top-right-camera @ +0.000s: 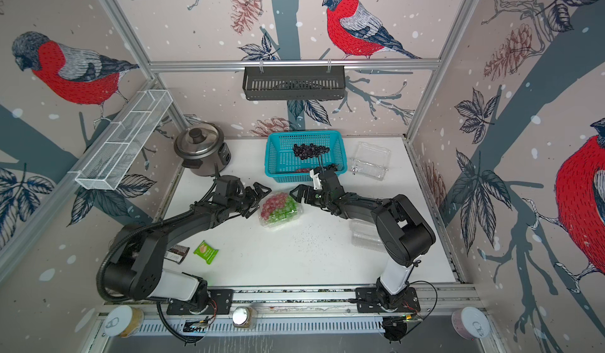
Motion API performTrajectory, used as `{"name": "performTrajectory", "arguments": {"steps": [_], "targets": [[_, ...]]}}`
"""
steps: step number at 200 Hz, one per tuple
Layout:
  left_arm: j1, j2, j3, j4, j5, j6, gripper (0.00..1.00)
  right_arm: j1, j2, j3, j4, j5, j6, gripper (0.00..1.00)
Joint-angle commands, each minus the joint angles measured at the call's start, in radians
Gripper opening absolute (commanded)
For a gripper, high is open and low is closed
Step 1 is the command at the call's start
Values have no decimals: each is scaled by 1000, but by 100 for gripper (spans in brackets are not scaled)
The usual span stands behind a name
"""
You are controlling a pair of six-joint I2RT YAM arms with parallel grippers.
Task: Pack grapes into containers
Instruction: Adjust the packing box at the center of the board.
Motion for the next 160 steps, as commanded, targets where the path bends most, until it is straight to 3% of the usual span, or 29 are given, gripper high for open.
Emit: {"name": "performTrajectory", "arguments": {"steps": [1, 27, 55, 74, 119, 160], "targets": [[-34, 68, 65, 69, 32, 33, 98, -13, -18, -19, 21, -29, 5, 100], [-44, 143, 155, 25, 37, 86, 98, -28, -33, -43, 20, -29, 11, 100], [-27, 101, 152, -71, -19, 165, 98, -37, -55, -63, 19, -27, 19, 100], [7, 19, 75, -62, -14, 173, 98, -35, -71, -83, 31, -26, 40, 100], [43, -194, -199, 143, 86, 94, 98, 3, -77, -134, 110, -24, 137, 100], [87, -288, -360, 326, 167, -11, 94, 48, -66, -145, 169, -21, 198, 100]]}}
